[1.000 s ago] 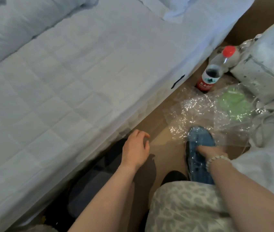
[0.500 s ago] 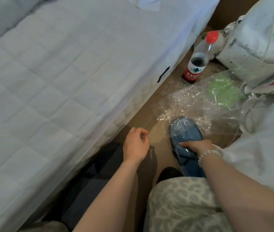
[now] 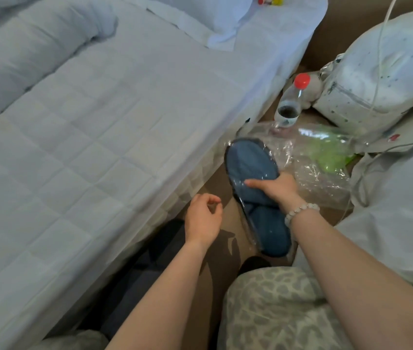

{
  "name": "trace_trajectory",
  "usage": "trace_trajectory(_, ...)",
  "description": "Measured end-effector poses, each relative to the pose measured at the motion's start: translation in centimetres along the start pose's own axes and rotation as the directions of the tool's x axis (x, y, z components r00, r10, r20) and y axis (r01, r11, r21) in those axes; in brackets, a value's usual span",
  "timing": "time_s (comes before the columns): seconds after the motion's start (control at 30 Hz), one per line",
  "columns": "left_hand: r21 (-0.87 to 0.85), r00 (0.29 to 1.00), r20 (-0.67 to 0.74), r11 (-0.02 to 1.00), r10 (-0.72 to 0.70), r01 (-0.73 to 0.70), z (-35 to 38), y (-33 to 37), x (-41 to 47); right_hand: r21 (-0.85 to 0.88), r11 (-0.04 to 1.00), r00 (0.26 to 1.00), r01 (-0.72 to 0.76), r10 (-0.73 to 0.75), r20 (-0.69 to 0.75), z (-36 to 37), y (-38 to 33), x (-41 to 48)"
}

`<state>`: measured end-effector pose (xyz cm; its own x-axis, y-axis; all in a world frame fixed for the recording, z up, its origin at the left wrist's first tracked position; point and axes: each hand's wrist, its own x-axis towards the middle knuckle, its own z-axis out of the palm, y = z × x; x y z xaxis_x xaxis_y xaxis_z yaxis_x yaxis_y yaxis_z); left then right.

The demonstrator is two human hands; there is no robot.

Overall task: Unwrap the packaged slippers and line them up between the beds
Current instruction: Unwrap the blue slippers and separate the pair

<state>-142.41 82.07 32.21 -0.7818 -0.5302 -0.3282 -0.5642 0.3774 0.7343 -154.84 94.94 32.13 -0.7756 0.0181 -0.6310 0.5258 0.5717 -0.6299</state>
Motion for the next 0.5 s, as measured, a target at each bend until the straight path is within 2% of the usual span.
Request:
trace_trajectory(0.17, 0.007, 0.998, 0.005, 0.998, 0.058, -0.058, -1.4, 1.0, -0.9, 0.386, 0.92, 0.998, 0.066, -0.064, -0.02, -0.5, -4.1, -0.2)
trace_trajectory(0.37, 0.002, 0.995, -0.035, 0.996, 0.088, -0.088, -3.0, 1.8, -1.6, 0.457, 0.883, 0.993, 0.108, -0.116, -0.01, -1.3, -5.8, -3.1)
trace_trajectory(0.5, -0.152, 0.997, -0.012, 0.985, 0.078, -0.079, -4.3, 2.4, -2.8, 0.506, 0.854, 0.991, 0.125, -0.131, -0.025, -1.8, -5.7, -4.5)
